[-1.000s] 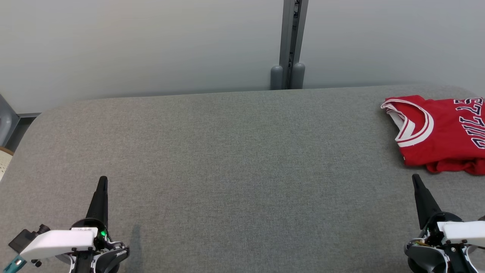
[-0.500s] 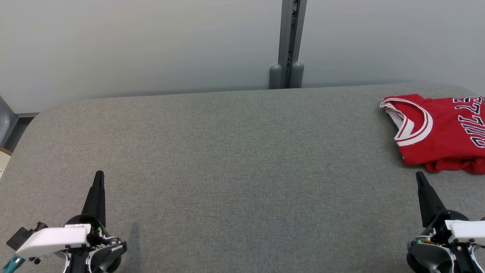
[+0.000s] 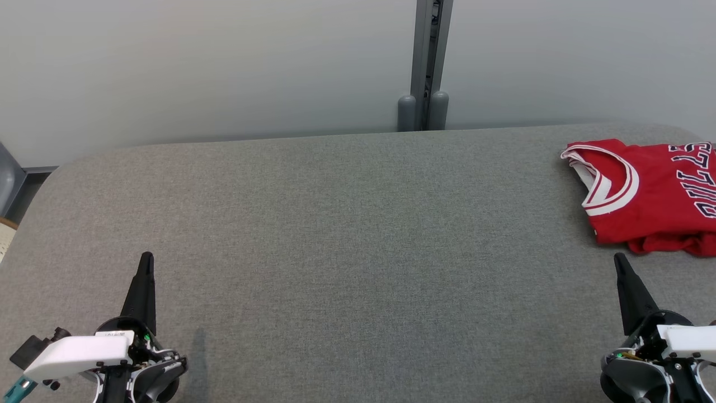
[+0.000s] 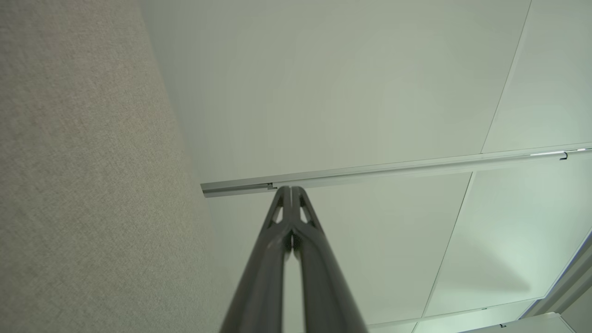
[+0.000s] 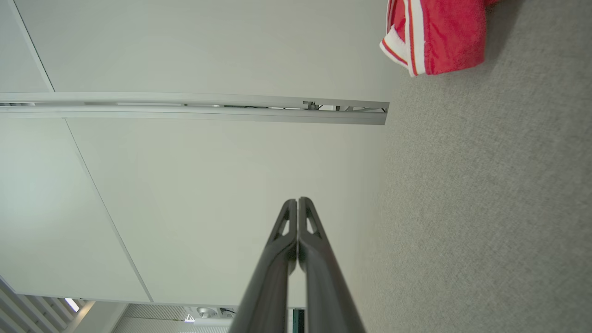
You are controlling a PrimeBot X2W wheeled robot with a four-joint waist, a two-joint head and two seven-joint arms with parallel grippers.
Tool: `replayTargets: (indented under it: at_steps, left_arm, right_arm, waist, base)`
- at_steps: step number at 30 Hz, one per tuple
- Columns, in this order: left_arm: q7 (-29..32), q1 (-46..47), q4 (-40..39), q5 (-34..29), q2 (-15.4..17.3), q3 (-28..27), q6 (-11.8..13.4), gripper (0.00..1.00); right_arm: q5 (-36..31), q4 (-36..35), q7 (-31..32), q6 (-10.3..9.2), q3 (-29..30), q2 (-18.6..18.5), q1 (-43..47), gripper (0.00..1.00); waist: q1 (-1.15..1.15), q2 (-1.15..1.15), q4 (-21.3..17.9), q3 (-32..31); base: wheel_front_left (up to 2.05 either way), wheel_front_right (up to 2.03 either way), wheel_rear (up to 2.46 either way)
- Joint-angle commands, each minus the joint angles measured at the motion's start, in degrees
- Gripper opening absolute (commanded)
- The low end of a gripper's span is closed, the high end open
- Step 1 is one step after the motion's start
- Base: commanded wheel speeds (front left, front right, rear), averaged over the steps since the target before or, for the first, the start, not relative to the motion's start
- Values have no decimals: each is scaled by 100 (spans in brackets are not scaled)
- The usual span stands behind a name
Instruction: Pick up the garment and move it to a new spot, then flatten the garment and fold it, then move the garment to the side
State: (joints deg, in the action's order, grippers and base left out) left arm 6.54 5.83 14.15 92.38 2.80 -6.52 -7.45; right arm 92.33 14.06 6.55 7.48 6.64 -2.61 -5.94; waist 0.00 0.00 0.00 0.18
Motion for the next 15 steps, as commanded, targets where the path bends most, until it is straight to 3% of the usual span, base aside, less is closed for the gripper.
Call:
replayTargets:
  at_steps: [1,15]
  left_arm:
    - [21,85,-16,5,14,-22,-23,0]
    - [20,84,-17,6,14,-21,-23,0]
  right_arm:
    - [8,-19,23,2,8,-51,-49,0]
    - [8,-19,23,2,8,-50,-49,0]
  waist:
    - [0,0,0,0]
    - [0,0,0,0]
  base:
    - [0,0,0]
    - [0,0,0]
